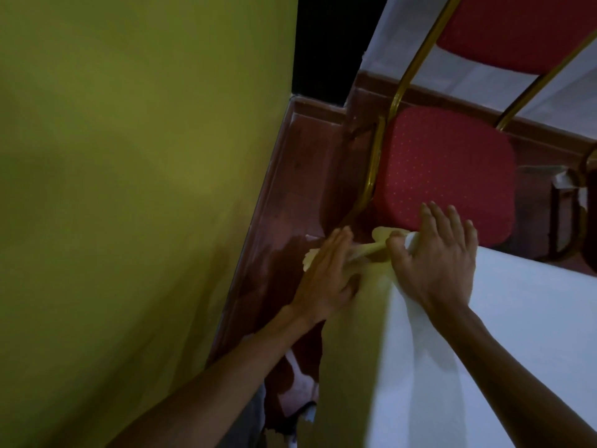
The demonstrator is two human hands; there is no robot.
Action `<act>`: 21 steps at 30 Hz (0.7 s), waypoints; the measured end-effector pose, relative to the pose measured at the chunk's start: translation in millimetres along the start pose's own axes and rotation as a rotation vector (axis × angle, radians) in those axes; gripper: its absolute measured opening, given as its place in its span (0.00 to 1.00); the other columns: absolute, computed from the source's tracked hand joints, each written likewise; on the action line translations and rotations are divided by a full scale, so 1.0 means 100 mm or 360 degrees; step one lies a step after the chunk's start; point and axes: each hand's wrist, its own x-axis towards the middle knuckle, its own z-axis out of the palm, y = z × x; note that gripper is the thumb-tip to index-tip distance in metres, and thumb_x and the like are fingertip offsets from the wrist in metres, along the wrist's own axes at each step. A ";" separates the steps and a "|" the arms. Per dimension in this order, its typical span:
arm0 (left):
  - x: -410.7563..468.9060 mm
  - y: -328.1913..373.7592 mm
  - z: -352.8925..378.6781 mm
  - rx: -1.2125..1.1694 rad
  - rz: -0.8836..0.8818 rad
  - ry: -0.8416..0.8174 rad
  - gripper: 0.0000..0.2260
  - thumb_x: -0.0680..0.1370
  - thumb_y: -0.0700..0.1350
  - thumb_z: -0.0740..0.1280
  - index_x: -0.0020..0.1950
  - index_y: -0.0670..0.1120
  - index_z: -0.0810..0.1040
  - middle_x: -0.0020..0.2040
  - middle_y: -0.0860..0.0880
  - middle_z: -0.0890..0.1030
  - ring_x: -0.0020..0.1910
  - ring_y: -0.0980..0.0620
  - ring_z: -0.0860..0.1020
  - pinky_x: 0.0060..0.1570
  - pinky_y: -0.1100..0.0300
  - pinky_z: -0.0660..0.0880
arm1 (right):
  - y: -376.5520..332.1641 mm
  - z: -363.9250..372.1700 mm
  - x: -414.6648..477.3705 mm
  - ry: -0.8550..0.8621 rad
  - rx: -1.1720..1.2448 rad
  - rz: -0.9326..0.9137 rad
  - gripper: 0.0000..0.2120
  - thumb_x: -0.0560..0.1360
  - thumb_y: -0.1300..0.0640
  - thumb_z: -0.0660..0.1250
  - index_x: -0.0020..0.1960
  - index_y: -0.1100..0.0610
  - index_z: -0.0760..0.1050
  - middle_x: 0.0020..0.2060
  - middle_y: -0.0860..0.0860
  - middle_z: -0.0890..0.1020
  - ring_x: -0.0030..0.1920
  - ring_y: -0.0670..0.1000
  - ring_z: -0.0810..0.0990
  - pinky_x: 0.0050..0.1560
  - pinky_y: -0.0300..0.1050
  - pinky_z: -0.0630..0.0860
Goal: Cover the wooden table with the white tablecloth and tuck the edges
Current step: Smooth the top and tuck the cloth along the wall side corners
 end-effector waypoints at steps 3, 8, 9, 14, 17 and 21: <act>0.30 0.20 0.11 -0.0155 0.0101 0.0011 0.30 0.81 0.37 0.66 0.81 0.39 0.57 0.81 0.44 0.60 0.81 0.49 0.55 0.79 0.52 0.56 | 0.01 0.00 -0.01 -0.0003 0.0004 0.0005 0.38 0.76 0.39 0.50 0.77 0.62 0.66 0.77 0.58 0.68 0.80 0.58 0.59 0.80 0.62 0.51; 0.42 -0.07 0.26 -0.0100 0.0020 -0.0127 0.24 0.82 0.35 0.62 0.78 0.40 0.64 0.77 0.41 0.67 0.78 0.45 0.63 0.77 0.52 0.61 | 0.00 0.00 0.00 -0.0001 0.0011 -0.0007 0.38 0.76 0.39 0.50 0.77 0.62 0.65 0.77 0.58 0.68 0.80 0.59 0.59 0.80 0.62 0.52; 0.39 -0.19 0.28 -0.0022 -0.0010 -0.0170 0.25 0.81 0.35 0.63 0.79 0.42 0.65 0.78 0.42 0.67 0.78 0.44 0.63 0.77 0.51 0.62 | 0.00 0.00 0.00 -0.0003 0.0012 -0.0007 0.37 0.76 0.39 0.51 0.78 0.62 0.65 0.77 0.58 0.68 0.80 0.59 0.59 0.80 0.62 0.52; 0.06 -0.79 0.20 0.0447 -0.0268 -0.0328 0.27 0.77 0.36 0.53 0.76 0.40 0.68 0.74 0.40 0.71 0.73 0.41 0.71 0.70 0.48 0.70 | 0.02 0.01 0.00 0.0003 0.0005 -0.0012 0.37 0.77 0.40 0.52 0.78 0.62 0.65 0.77 0.58 0.68 0.80 0.59 0.59 0.80 0.63 0.53; -0.24 -1.27 0.14 0.0910 -0.0272 -0.0318 0.30 0.74 0.41 0.51 0.76 0.34 0.65 0.74 0.34 0.70 0.74 0.34 0.67 0.72 0.40 0.64 | 0.02 0.03 0.00 0.0006 0.0001 -0.0011 0.37 0.77 0.39 0.50 0.78 0.61 0.66 0.77 0.58 0.69 0.80 0.59 0.59 0.80 0.62 0.52; -0.34 -1.38 -0.01 0.1185 -0.0409 -0.0468 0.36 0.76 0.52 0.60 0.79 0.35 0.57 0.79 0.35 0.59 0.79 0.34 0.55 0.76 0.34 0.55 | 0.02 0.02 0.00 0.0004 0.0001 -0.0009 0.37 0.77 0.39 0.51 0.77 0.61 0.66 0.77 0.58 0.69 0.80 0.59 0.59 0.80 0.63 0.52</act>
